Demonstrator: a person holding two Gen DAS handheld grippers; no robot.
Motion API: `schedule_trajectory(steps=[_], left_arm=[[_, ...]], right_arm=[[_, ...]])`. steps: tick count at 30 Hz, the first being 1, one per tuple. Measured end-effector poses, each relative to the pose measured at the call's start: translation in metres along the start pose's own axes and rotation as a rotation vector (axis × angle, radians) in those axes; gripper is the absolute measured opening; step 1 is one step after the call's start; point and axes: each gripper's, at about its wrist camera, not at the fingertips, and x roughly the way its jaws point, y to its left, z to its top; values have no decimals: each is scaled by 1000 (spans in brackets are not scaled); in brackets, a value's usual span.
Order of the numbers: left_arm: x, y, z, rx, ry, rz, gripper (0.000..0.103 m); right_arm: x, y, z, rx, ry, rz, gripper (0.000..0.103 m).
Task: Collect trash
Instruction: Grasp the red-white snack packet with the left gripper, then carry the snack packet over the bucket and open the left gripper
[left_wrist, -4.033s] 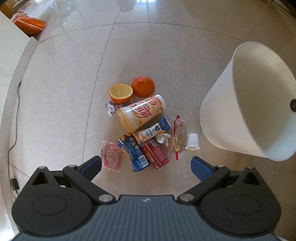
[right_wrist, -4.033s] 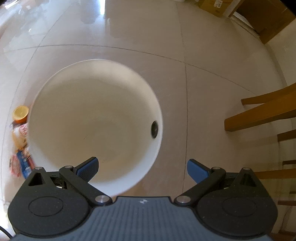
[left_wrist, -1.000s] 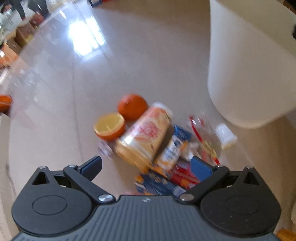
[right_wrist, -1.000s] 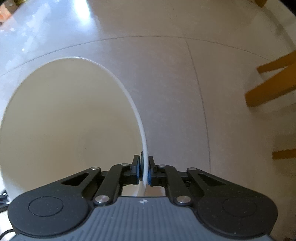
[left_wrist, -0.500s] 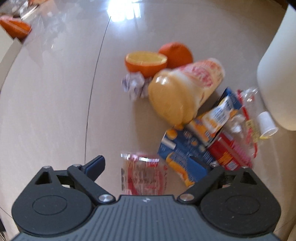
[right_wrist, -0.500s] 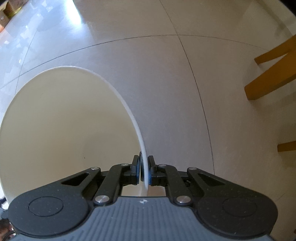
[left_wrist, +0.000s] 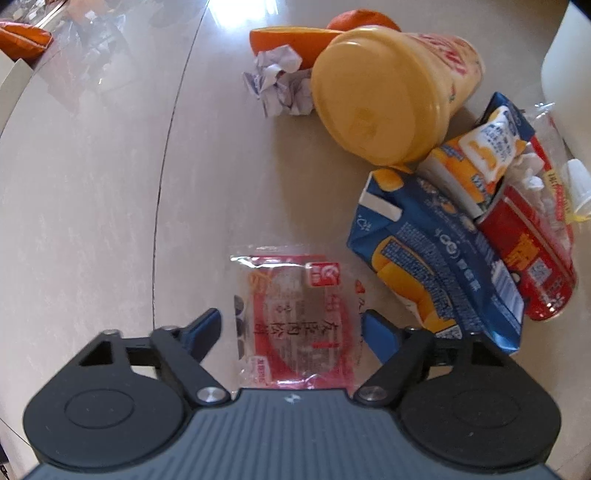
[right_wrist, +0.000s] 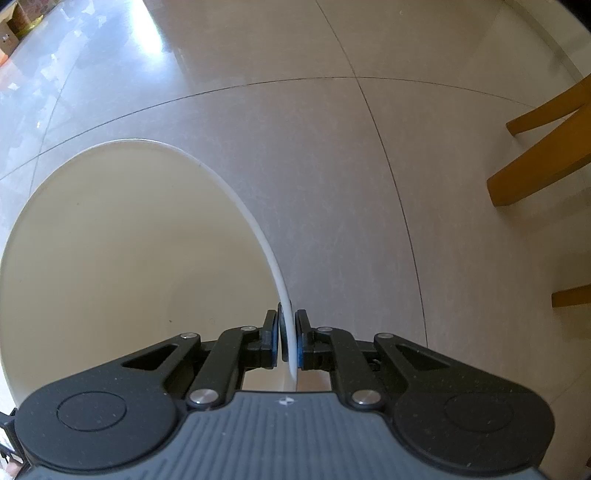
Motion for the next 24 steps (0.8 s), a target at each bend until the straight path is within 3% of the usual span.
schedule_trajectory(steps=[2,5,7,16,24], left_arm=[[3,2,-2,-15,-6,-11,80],[2,4,0,-28,-16,-39,62],[1,1,6,-27,-13,-19,51],[-30,-2,37,-31,44,43,48],[-121,-26,84,97,-20,18,48]], right_arm=[[-1,3,-1,-4,0,-6,12],[-3,7,0,-1,3,-13,12],[-3,9,0,-1,2,-13,12],[-3,13,-1,-13,2,-14,12],[-8,16,0,-24,1,-11,13]])
